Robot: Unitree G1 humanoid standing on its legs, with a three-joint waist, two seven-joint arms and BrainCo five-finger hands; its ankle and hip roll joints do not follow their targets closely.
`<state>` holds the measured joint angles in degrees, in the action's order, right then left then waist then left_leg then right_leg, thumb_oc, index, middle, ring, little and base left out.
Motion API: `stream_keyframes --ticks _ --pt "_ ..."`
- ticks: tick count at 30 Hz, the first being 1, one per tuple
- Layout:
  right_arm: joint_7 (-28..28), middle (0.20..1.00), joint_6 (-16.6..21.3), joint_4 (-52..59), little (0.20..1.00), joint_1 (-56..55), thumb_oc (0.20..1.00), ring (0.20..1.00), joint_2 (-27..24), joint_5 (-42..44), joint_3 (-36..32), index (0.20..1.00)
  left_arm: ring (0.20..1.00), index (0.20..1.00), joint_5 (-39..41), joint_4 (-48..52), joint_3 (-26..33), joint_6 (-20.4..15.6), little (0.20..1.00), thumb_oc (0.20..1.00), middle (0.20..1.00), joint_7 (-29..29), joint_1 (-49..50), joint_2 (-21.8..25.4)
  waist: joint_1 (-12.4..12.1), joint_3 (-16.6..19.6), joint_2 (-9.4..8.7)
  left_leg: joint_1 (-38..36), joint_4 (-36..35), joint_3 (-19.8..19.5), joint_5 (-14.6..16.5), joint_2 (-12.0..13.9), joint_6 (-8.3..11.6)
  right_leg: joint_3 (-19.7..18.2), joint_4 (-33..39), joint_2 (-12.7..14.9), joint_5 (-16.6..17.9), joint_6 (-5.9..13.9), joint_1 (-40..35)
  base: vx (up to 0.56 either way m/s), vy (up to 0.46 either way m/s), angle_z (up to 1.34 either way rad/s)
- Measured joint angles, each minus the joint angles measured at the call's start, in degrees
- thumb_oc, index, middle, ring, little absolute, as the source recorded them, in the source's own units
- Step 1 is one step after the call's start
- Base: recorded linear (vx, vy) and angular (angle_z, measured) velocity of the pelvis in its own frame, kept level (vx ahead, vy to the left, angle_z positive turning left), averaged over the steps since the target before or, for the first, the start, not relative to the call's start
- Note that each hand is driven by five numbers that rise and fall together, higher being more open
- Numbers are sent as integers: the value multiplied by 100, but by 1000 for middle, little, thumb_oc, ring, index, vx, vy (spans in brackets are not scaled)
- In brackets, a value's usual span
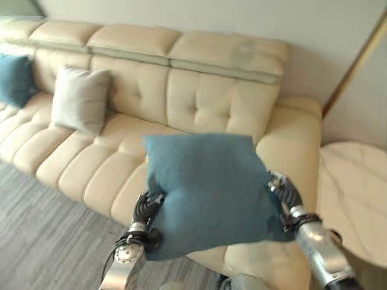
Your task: Pick up all the scattered cushions and arrange them neatly on the sofa.
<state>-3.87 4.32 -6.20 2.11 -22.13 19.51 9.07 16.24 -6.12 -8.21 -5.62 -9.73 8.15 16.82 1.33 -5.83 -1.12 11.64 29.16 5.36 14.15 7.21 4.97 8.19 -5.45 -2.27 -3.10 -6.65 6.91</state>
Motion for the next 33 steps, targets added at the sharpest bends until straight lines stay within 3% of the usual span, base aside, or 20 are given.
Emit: stream_keyframes --ticks 1,2,3,6,7,8,9,10,11,12,14,15,17,21,22,23,25,27,29,33 --pt "-76 200 0 18 200 -141 200 200 68 -45 74 200 200 200 -2 -2 112 -43 200 200 200 17 -246 96 -5 -207 -437 289 -1190 -144 -327 -338 32 -65 370 185 171 292 -476 42 95 -78" --pt "-86 200 4 61 200 -214 200 200 96 -48 82 200 200 200 -6 -43 102 -51 200 200 200 17 -183 155 -89 -171 -565 243 -1000 -157 -791 -337 -29 -57 375 210 121 388 -559 65 155 -108" --pt "-101 200 29 143 200 -358 200 200 121 -80 139 200 200 200 -11 -129 81 -51 200 200 200 8 -92 167 -125 -57 -533 159 -1095 -273 -1003 -386 20 -10 419 201 131 395 -617 28 94 -69" --pt "-283 200 13 128 200 -407 200 200 272 -190 55 200 200 200 -20 -271 -82 -22 200 200 200 -43 -461 179 -1 -110 -542 283 -1710 -924 -1174 -574 -24 -76 554 242 141 404 -597 81 212 -8" --pt "-333 200 -16 -54 200 -375 200 200 310 -269 -35 200 200 200 -71 -372 -119 6 200 200 200 -83 -527 136 -24 -108 -443 -324 -2855 -1200 -1870 -609 -117 -150 531 239 151 434 -611 80 226 -41" --pt "-318 200 -64 -77 200 -337 200 200 285 -283 -52 200 200 200 -122 -374 -124 20 200 200 200 -123 -506 127 -70 -223 -214 -696 -3176 -1240 -2313 -444 -269 -223 262 129 67 563 -591 76 247 -57" --pt "-304 200 -89 -65 200 -274 200 200 291 -315 -31 200 200 200 -130 -400 -120 48 200 200 200 -168 -538 124 -75 -327 -81 -809 -3249 -1285 -2292 -432 -292 -204 -68 180 -114 884 -452 54 169 -70" --pt "-284 200 -95 -9 200 -218 200 200 269 -350 -5 200 200 200 -143 -433 -113 50 200 200 200 -182 -592 111 -88 -385 0 -822 -3242 -1248 -2290 -468 -290 -172 297 254 -208 1019 -460 93 283 -38" --pt "-278 200 -94 82 200 -256 200 200 258 -384 2 200 200 200 -143 -446 -63 53 200 200 200 -194 -631 109 -68 -414 27 -794 -3187 -1223 -2279 -657 -273 -207 1052 430 479 1127 -732 94 258 -7" --pt "-282 200 -110 52 200 -347 200 200 248 -390 -41 200 200 200 -149 -478 -83 54 200 200 200 -191 -663 76 19 -427 104 -800 -3111 -1255 -2182 -764 -199 -178 1037 571 734 911 -829 76 292 12" --pt "-289 200 -139 41 200 -492 200 200 210 -423 -87 200 200 200 -155 -444 -201 51 200 200 200 -173 -612 50 9 -398 232 -904 -3151 -1230 -2002 -745 -198 -184 1037 573 765 956 -904 21 271 -1" --pt "-283 200 -147 -19 200 -640 200 200 162 -491 -88 200 200 200 -159 -436 -303 42 200 200 200 -139 -523 94 -1 -338 326 -1003 -3260 -1131 -1742 -758 -341 -228 1038 587 720 1013 -942 -4 248 -12" --pt "-200 200 -189 -13 200 -705 200 200 242 -493 -81 200 200 200 -160 -397 -298 43 200 200 200 -119 -424 222 -7 -324 184 -848 -3212 -825 -1710 -874 -383 -377 1039 769 591 1031 -748 -18 280 -24" --pt "-173 200 -234 -14 200 -713 200 200 577 -509 -62 200 200 200 -160 -392 -274 80 200 200 200 -122 -289 429 -30 -289 -66 -539 -3053 -436 -1680 -1124 -499 -703 736 1062 722 1357 -162 -73 243 -29" --pt "-174 200 -234 -15 200 -556 200 200 678 -546 -53 200 200 200 -158 -394 -212 80 200 200 200 -160 -288 455 -41 -332 -84 -319 -2732 -342 -1660 -1232 -687 -754 402 1147 729 1370 143 -44 36 -62" --pt "-177 200 -241 -20 200 -435 200 200 654 -568 -34 200 200 200 -157 -413 -149 87 200 200 200 -165 -265 431 -106 -362 19 -249 -2695 -250 -1635 -1113 -737 -826 209 1154 643 1460 221 -30 106 -65" --pt "-178 200 -241 -9 200 -378 200 200 639 -604 97 200 200 200 -158 -403 0 99 200 200 200 -188 -205 458 -187 -351 6 -265 -2755 -55 -1630 -1137 -743 -635 58 1252 465 1612 345 -38 122 -57" --pt "-230 200 -210 4 200 -262 200 200 649 -605 373 200 200 200 -159 -400 195 87 200 200 200 -273 -188 558 -302 -326 -106 -146 -2823 6 -1668 -1113 -689 -405 -86 1165 360 1555 449 -2 38 -34" --pt "-316 200 -208 0 200 -182 200 200 644 -612 373 200 200 200 -161 -401 145 81 200 200 200 -381 -311 540 -278 -327 -90 29 -2867 -252 -1850 -1128 -442 -579 162 1014 382 1527 445 -6 -5 28" --pt "-591 200 -212 -48 200 518 200 200 616 -731 582 200 200 200 -157 -425 93 47 200 200 200 -640 -506 542 -326 -302 -63 462 -3091 -319 -1965 -1105 -341 -623 225 950 625 1483 941 -18 -1 26"
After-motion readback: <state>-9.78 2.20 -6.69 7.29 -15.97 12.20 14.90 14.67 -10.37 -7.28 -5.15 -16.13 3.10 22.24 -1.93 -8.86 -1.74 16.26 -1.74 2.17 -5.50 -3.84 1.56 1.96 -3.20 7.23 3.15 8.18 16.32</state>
